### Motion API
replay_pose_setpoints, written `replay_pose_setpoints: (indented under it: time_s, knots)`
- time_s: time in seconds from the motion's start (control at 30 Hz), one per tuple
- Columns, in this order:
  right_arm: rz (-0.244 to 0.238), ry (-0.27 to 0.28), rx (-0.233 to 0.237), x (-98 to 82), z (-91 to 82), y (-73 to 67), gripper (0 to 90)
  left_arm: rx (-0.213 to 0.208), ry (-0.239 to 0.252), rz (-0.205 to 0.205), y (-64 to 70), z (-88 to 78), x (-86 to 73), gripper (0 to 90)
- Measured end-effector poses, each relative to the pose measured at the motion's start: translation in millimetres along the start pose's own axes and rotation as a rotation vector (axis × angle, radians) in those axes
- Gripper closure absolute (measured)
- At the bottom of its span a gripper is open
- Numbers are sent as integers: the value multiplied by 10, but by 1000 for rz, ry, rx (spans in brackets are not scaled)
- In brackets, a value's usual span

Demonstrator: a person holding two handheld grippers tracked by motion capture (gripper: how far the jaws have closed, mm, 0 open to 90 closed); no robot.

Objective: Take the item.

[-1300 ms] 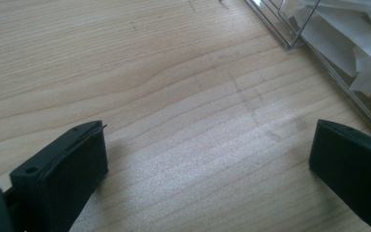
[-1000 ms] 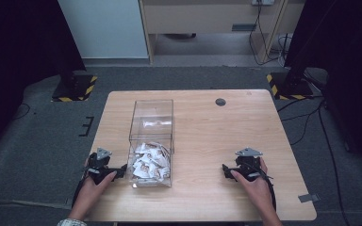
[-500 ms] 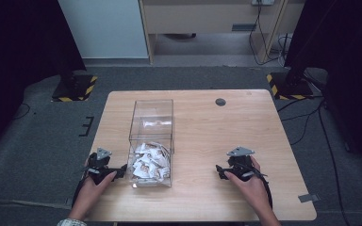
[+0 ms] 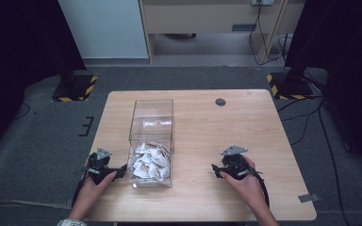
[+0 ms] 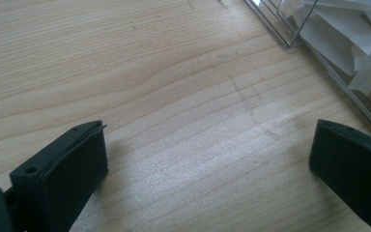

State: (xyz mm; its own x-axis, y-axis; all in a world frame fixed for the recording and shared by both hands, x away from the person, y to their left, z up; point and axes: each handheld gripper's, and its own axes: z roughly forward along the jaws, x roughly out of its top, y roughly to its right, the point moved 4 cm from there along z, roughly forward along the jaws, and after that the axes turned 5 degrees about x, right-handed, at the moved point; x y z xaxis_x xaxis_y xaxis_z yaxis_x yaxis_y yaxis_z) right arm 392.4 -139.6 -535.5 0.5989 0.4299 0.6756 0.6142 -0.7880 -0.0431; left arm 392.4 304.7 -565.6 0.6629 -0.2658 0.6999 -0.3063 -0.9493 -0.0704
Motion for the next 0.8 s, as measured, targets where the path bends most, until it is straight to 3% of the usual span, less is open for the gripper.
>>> replay_pose_setpoints:
  time_s: [0.8]
  knots:
    - [-87,26,70,518,-258,-218,481,0,0,0,0,0,0,0]
